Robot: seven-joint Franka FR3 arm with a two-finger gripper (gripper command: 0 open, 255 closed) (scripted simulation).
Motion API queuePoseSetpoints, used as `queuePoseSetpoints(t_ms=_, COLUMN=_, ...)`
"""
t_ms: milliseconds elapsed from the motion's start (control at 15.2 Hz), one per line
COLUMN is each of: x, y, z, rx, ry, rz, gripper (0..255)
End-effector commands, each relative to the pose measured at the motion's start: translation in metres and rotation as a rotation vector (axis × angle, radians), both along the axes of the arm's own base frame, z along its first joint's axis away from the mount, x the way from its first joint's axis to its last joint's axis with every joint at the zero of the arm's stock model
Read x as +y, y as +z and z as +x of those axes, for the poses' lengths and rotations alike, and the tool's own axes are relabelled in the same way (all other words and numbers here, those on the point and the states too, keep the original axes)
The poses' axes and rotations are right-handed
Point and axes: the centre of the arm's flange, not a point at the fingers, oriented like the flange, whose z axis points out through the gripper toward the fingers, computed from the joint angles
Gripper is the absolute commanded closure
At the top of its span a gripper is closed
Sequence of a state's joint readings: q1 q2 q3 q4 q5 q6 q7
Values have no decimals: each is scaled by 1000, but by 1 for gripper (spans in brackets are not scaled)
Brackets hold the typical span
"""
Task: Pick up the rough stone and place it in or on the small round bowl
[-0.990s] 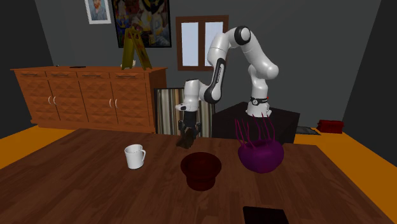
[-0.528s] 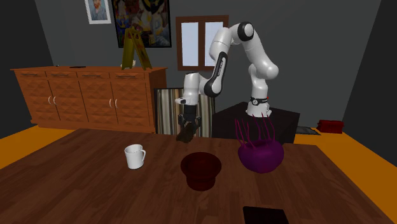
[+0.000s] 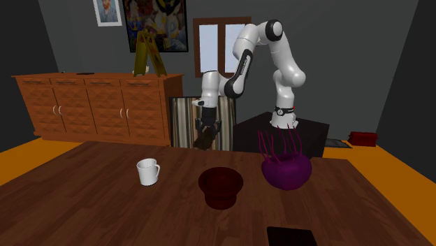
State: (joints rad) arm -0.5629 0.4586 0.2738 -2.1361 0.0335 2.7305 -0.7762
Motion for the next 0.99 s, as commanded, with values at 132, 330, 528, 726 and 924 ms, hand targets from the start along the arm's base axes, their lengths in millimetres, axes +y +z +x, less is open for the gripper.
queuePoseSetpoints(t_ms=132, x=-1, y=21, z=0, rx=0, ry=0, rz=0, gripper=255)
queuePoseSetpoints(t_ms=330, x=22, y=25, z=13, rx=0, ry=0, rz=0, gripper=255)
queuePoseSetpoints(t_ms=528, x=56, y=26, z=33, rx=0, ry=0, rz=0, gripper=255)
queuePoseSetpoints(t_ms=726, x=91, y=27, z=53, rx=0, ry=0, rz=0, gripper=255)
queuePoseSetpoints(t_ms=924, x=125, y=27, z=73, rx=0, ry=0, rz=0, gripper=255)
